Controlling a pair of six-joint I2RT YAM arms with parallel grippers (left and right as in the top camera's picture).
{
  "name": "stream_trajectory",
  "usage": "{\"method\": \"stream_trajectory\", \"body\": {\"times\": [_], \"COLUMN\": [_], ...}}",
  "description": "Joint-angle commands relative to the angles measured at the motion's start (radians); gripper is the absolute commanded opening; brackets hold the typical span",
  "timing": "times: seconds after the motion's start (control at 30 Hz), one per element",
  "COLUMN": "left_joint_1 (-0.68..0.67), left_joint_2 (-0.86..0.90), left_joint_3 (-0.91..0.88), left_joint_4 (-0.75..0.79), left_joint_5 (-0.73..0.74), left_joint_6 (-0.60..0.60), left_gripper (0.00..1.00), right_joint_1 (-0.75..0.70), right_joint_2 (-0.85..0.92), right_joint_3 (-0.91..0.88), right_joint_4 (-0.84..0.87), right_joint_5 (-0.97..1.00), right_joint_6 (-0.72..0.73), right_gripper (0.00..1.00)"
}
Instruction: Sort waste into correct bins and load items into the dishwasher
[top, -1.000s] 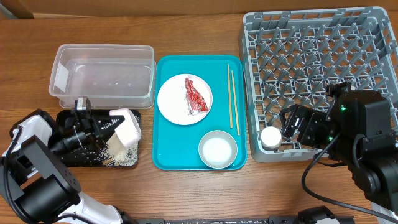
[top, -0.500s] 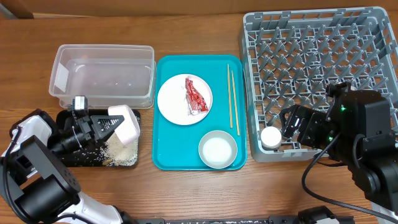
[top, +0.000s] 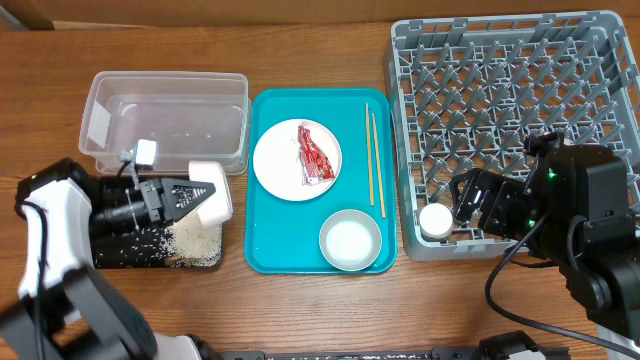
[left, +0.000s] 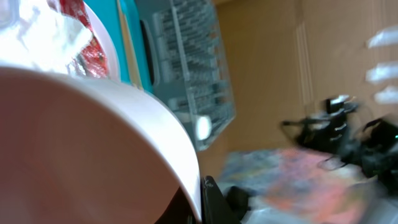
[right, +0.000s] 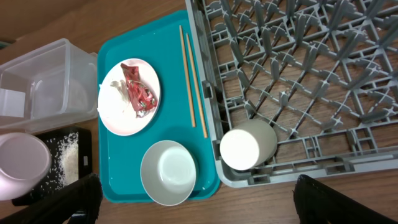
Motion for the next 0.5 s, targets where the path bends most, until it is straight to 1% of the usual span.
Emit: {"method": "stream_trajectory", "body": {"times": [0.0,0.03,0.07,0.17,0.23,0.3,0.4,0.47], "left_joint_1": [-0.106,-0.155,-0.214,-0.394,-0.546,-0.69,-0.863,-0.955], "left_joint_2": [-0.112,-0.138,-0.163,-0.205,-0.209,-0.201,-0.178,-0.152], "left_joint_3": [0.024,0.023,0.023,0.023,0.019,-0.001,-0.049,-0.086], "left_joint_4": [0.167,0.215,0.248,0.316,0.36,0.404,0.484,0.544], "left_joint_5": [-0.307,-0.417,-0.508,-0.695,-0.904,-1.064,-1.183,-1.253], "left_joint_6": [-0.443,-0.558,-0.645,-0.801,-0.948,-1.066,-1.179,-1.254], "left_gripper": [0.04,0.04,0.04,0.04,0.04,0.04,0.04,0.04], "right_joint_1": [0.002,0.002,0.002,0.002,0.002,0.002,0.002,0.002], "right_joint_2": [-0.003,-0.003,-0.003,-0.003,-0.003,-0.003,0.007,0.021], "right_joint_3": [0.023,0.023,0.023,0.023,0.023,0.021,0.006,-0.017], "right_joint_4": [0.006,0.006,0.006,0.005,0.003,-0.004,-0.019,-0.035], "right_joint_5": [0.001,0.001,0.001,-0.018,-0.038,-0.056,-0.076,-0.105], "right_joint_6": [0.002,0.002,0.002,0.002,0.002,0.002,0.002,0.002], "right_gripper": [1.0,1.0,1.0,1.0,1.0,1.0,1.0,1.0]}}
